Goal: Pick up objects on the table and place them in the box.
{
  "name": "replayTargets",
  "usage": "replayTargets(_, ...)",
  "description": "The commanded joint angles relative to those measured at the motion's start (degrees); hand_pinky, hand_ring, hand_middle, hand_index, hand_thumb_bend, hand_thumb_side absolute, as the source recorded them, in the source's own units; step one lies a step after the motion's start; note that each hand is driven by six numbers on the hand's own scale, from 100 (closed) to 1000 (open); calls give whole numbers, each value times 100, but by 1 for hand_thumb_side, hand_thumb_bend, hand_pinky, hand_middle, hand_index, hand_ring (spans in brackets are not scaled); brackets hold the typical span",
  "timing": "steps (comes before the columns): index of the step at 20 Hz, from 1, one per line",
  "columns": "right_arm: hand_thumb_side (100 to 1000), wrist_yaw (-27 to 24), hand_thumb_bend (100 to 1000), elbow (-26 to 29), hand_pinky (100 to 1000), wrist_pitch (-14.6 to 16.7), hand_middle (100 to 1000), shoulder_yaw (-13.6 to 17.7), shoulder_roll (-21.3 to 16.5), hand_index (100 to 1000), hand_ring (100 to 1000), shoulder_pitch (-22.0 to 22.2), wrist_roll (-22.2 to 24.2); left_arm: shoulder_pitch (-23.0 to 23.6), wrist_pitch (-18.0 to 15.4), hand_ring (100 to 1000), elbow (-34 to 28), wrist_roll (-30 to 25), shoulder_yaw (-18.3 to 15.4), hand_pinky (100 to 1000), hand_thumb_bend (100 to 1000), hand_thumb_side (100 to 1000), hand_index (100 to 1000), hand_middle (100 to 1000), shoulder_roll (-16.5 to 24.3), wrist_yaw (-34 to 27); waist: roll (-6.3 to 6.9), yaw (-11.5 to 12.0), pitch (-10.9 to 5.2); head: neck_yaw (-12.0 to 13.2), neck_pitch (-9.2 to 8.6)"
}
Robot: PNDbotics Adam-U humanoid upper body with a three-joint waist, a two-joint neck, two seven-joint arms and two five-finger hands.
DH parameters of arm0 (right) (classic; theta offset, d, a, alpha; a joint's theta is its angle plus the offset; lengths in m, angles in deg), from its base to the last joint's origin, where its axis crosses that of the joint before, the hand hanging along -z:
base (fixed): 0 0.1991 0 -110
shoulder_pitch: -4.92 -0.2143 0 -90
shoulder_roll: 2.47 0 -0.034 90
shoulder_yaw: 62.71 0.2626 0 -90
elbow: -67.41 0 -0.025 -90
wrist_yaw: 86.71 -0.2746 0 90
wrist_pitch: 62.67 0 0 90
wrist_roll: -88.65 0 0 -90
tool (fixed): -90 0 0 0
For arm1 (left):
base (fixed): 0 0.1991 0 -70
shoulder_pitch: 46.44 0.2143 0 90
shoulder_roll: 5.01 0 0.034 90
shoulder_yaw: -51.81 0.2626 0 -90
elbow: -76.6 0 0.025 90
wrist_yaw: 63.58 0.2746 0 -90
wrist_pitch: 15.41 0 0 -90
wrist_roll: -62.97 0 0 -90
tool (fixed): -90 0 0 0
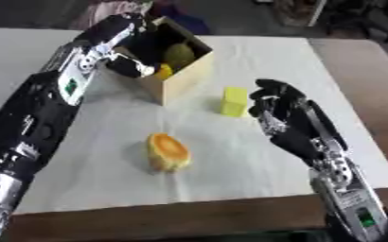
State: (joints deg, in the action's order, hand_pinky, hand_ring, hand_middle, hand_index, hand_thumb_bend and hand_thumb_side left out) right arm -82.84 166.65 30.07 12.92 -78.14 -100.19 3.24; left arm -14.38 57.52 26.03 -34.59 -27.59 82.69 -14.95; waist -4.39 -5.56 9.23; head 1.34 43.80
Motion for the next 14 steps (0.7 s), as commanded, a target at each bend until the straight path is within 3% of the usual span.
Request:
replayTargets(1, 354, -30, 100, 51, 647, 24, 656, 27, -13, 824, 604, -66, 7, -93, -82, 684, -379, -48, 35, 795, 482, 399, 843, 765, 220, -345, -26, 11, -68, -35, -26)
replayTargets(4, 354, -21, 100, 52, 648, 24, 656, 49, -26, 824, 604, -68, -12, 4, -119, 639, -870, -307, 172, 790, 401, 293, 762, 673, 416, -858, -11, 46, -62, -85, -44)
replayTargets(7, 353, -7, 100, 58, 648, 27, 656, 73, -50, 824, 604, -72, -34, 187, -278, 642, -1552, -902, 450, 790, 407, 243, 762, 666, 736, -1402, 7, 87, -59, -158, -43)
replayTargets(14, 352, 38, 100, 71, 648, 26, 658, 158, -98, 825, 604, -77, -112, 651, -623, 655, -2828, -2374, 1078, 783, 482, 243, 775, 670, 1587, -1950, 46, 132, -61, -241, -36)
